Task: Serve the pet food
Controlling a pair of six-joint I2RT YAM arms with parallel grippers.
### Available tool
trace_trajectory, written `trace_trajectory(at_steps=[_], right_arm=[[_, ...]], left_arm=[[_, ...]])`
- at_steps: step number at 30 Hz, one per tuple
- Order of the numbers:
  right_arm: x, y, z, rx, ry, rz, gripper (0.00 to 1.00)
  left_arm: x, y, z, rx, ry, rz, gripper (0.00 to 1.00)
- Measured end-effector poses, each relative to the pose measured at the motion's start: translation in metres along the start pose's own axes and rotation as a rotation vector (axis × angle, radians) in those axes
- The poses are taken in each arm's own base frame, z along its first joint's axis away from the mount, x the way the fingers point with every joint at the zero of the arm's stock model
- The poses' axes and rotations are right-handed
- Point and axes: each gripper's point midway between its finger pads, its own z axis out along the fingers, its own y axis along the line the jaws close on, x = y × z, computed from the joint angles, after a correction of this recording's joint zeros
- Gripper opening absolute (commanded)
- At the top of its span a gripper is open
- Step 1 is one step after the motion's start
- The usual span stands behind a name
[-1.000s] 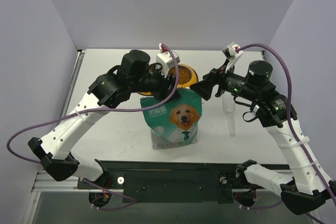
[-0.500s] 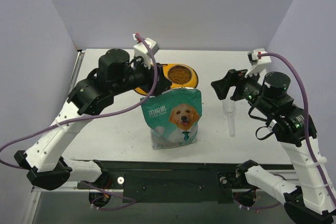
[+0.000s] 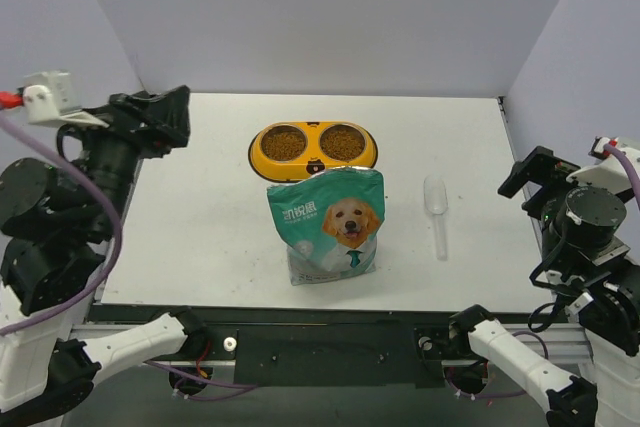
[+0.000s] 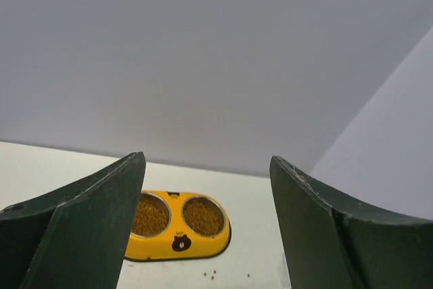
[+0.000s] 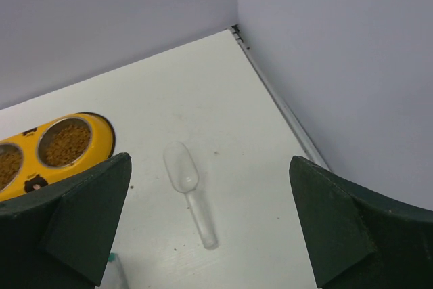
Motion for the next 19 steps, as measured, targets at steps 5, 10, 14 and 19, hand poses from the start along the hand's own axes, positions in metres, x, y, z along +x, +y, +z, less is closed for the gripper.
trace_trajectory(at_steps=[5, 10, 14, 19], right_arm=[[0.004, -0.025, -0.007, 0.088, -0.004, -0.033, 0.97], [-0.002, -0.039, -0.015, 0.126, -0.026, -0.03, 0.97], [-0.009, -0.043, -0.019, 0.139, -0.046, -0.013, 0.98], [-0.018, -0.047, -0.024, 0.142, -0.067, 0.016, 0.98]], left_arm=[[-0.035, 0.021, -0.018, -0.065, -0.11, -0.03, 0.86], [-0.031, 0.026, -0.016, -0.091, -0.104, -0.007, 0.87], [-0.025, 0.027, -0.016, -0.095, -0.087, 0.008, 0.87], [-0.023, 0.03, -0.02, -0.093, -0.073, 0.016, 0.88]])
